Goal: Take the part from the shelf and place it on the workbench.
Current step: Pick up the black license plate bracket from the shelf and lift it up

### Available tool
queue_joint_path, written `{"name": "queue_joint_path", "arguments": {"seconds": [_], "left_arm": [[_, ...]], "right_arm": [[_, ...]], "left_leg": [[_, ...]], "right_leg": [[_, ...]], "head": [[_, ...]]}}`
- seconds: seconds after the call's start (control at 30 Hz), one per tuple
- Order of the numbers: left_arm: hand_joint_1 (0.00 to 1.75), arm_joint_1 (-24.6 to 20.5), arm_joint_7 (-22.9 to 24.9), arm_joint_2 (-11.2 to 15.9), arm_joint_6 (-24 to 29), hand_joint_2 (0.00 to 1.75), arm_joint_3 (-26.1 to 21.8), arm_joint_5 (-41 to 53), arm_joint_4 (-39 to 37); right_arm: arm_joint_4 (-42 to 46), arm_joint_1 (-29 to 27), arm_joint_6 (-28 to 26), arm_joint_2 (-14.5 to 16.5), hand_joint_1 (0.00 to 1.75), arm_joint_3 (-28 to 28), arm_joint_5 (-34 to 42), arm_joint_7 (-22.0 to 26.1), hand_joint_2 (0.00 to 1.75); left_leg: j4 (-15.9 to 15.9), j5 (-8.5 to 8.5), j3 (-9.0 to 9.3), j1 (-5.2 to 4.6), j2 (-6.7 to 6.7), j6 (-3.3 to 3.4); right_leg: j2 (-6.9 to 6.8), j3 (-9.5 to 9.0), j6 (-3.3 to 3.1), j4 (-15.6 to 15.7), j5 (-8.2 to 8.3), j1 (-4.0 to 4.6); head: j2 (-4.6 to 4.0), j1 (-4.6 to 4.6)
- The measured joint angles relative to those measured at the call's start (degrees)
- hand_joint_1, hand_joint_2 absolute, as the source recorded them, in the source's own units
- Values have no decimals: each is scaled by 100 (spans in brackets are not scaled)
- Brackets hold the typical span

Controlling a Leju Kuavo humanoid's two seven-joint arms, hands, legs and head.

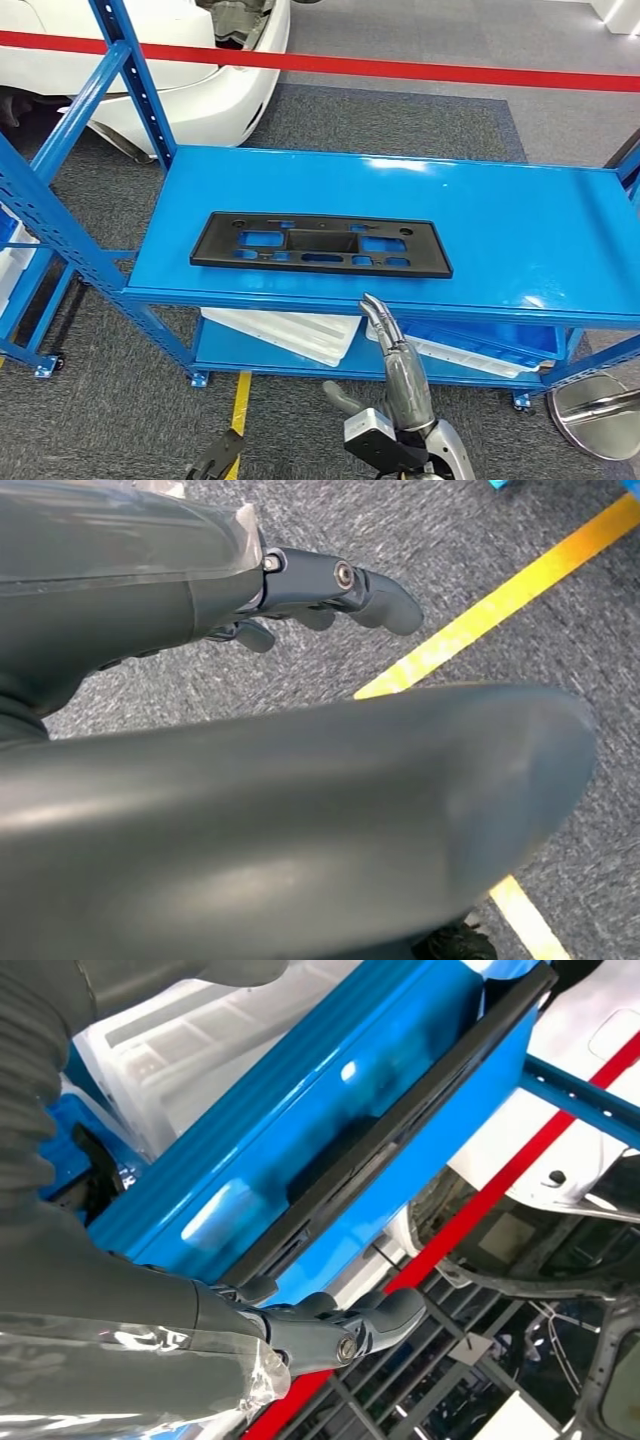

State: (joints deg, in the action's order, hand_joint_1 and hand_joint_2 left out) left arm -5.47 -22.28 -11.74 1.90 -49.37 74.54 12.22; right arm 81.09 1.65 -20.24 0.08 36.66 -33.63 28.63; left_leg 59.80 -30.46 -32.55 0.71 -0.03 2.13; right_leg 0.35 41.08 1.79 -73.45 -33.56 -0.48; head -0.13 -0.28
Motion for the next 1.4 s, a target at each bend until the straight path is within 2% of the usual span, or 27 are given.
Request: {"name": "queue_joint_path", "arguments": {"seconds": [0.07, 0.1, 0.13, 0.2, 0.3, 0.33, 0.4, 0.43, 0.47, 0.5, 0.57, 0.6, 0.63, 0.67, 0.73, 0.8, 0.83, 0.9, 0.93, 0.97, 1.0, 1.03, 1.1, 1.13, 1.17, 1.3, 1.4], "left_arm": [[0, 2, 4, -3, -2, 0, 0, 2, -1], [0, -1, 8, -9, -2, 0, 0, 2, -2], [0, -5, 12, -14, -3, 0, 0, 2, -4], [0, -10, 18, -30, -13, 0, 2, 6, -9], [0, -18, 17, -55, -22, 0, 4, 5, -11], [0, -20, 16, -59, -21, 0, 4, 4, -11], [0, -14, 15, -56, -19, 0, 4, 4, -11], [0, -7, 16, -55, -19, 0, 4, 4, -11], [0, -3, 16, -54, -19, 0, 4, 4, -11], [0, -3, 16, -53, -19, 0, 4, 4, -11], [0, -10, 16, -52, -19, 0, 4, 4, -11], [0, -14, 16, -54, -20, 0, 4, 4, -16], [0, -23, 19, -55, -21, 0, 4, 4, -20], [0, -27, 21, -56, -21, 0, 4, 3, -24], [0, -30, 30, -57, -14, 0, 4, 2, -28], [0, -30, 39, -58, 4, 0, 4, 2, -27], [0, -38, 48, -58, 24, 0, 5, 3, -27], [0, -55, 96, -59, 123, 0, 7, 17, -27], [0, -57, 133, -59, 199, 0, 9, 27, -27], [0, -55, 176, -59, 280, 0, 11, 35, -27], [0, -51, 212, -59, 352, 0, 13, 40, -27], [0, -48, 244, -61, 410, 0, 14, 43, -27], [0, -52, 292, -78, 498, 0, 17, 67, -28], [0, -57, 312, -87, 530, 0, 19, 82, -29], [0, -61, 325, -97, 555, 0, 20, 96, -30], [0, -61, 337, -104, 590, 0, 25, 109, -31], [0, -68, 345, -103, 614, 0, 32, 110, -31]], "right_arm": [[2, 12, -1, -11, 0, -7, -25, -22, 175], [3, 15, -3, -19, 0, -13, -38, -37, 175], [5, 18, -5, -27, 0, -20, -49, -52, 175], [11, 26, -10, -48, 0, -36, -64, -77, 175], [31, 47, -19, -64, 0, -75, -85, -91, 175], [37, 55, -21, -68, 0, -89, -94, -92, 175], [37, 67, -22, -78, 0, -113, -117, -99, 175], [37, 67, -22, -86, 0, -126, -133, -106, 175], [37, 66, -23, -97, 0, -139, -146, -114, 175], [37, 66, -23, -108, 0, -151, -161, -124, 175], [42, 74, -23, -129, 0, -176, -189, -154, 175], [44, 85, -21, -143, 0, -189, -205, -170, 175], [51, 96, -16, -158, 0, -205, -227, -185, 175], [60, 106, -9, -175, 0, -219, -247, -196, 175], [78, 121, 14, -204, 0, -253, -281, -215, 175], [101, 134, 31, -232, 0, -286, -296, -231, 175], [112, 144, 38, -245, 0, -301, -305, -239, 175], [125, 152, 47, -277, 0, -323, -334, -267, 175], [125, 146, 53, -293, 0, -332, -352, -280, 175], [125, 136, 60, -310, 0, -343, -370, -290, 175], [125, 127, 67, -324, 0, -356, -385, -293, 175], [126, 122, 74, -335, 0, -372, -399, -296, 175], [133, 119, 89, -357, 0, -409, -440, -315, 175], [139, 118, 94, -369, 0, -422, -460, -329, 175], [146, 115, 98, -382, 0, -433, -475, -343, 175], [158, 98, 116, -421, 0, -464, -527, -395, 175], [161, 88, 222, -503, 0, -498, -602, -463, 175]], "left_leg": [[-12, -81, 118, -22, -11, -14], [-21, -116, 162, -27, -13, -31], [-36, -138, 188, -24, -13, -53], [-80, -152, 205, -17, -3, -102], [15, -256, 170, -18, 10, -168], [254, -371, 51, -14, 9, -191], [1021, -653, -384, 0, 8, -237], [1348, -720, -598, 13, 8, -259], [1499, -672, -735, 27, 9, -281], [1421, -498, -761, 44, 9, -301], [784, 30, -561, 83, 9, -347], [460, 212, -436, 92, 7, -356], [238, 288, -348, 93, 5, -330], [134, 280, -307, 84, 1, -292], [90, 217, -296, 63, -8, -182], [71, 204, -266, 68, -13, -116], [63, 196, -245, 75, -12, -86], [60, 169, -215, 68, -11, -44], [60, 155, -207, 60, -12, -29], [61, 141, -194, 51, -16, -20], [61, 122, -172, 40, -22, -14], [60, 101, -139, 29, -30, -13], [54, 53, -67, 6, -40, -26], [49, 36, -46, 1, -41, -42], [49, 19, -39, -5, -41, -59], [17, -3, -22, -8, -24, -72], [-31, 12, 10, -6, -23, -97]], "right_leg": [[-5, -263, -115, 722, 473, 44], [-9, -388, -176, 1023, 617, 74], [-12, -467, -227, 1208, 670, 102], [-11, -518, -286, 1328, 629, 136], [-23, -663, -320, 1556, 616, 75], [-28, -717, -327, 1609, 615, 51], [-28, -784, -340, 1633, 577, 44], [-23, -814, -339, 1633, 548, 40], [-15, -854, -328, 1631, 515, 34], [-6, -907, -309, 1628, 476, 23], [8, -1028, -244, 1607, 373, -5], [15, -1068, -199, 1579, 315, -5], [22, -1083, -154, 1555, 272, -1], [26, -1083, -116, 1541, 245, 6], [28, -1081, -70, 1542, 225, 1], [13, -1052, -28, 1416, 131, -17], [5, -958, -4, 1201, 17, -21], [-6, -569, 27, 470, -286, -22], [-6, -347, 31, 113, -388, -21], [-6, -182, 25, -105, -395, -20], [-6, -118, 7, -109, -285, -18], [-6, -162, -25, 112, -68, -10], [-7, -422, -119, 850, 401, 27], [-9, -533, -162, 1137, 533, 52], [-10, -600, -185, 1309, 572, 72], [6, -640, -98, 1421, 530, 71], [6, -645, -118, 1421, 524, 73]], "head": [[0, -3], [0, -9], [0, -10], [0, -14], [0, -24], [0, -31], [-1, -38], [0, -39], [0, -39], [0, -40], [0, -38], [0, -43], [0, -46], [0, -48], [0, -49], [0, -43], [0, -39], [0, -34], [0, -34], [0, -35], [0, -35], [0, -35], [0, -37], [0, -37], [0, -39], [0, -48], [0, -49]]}}
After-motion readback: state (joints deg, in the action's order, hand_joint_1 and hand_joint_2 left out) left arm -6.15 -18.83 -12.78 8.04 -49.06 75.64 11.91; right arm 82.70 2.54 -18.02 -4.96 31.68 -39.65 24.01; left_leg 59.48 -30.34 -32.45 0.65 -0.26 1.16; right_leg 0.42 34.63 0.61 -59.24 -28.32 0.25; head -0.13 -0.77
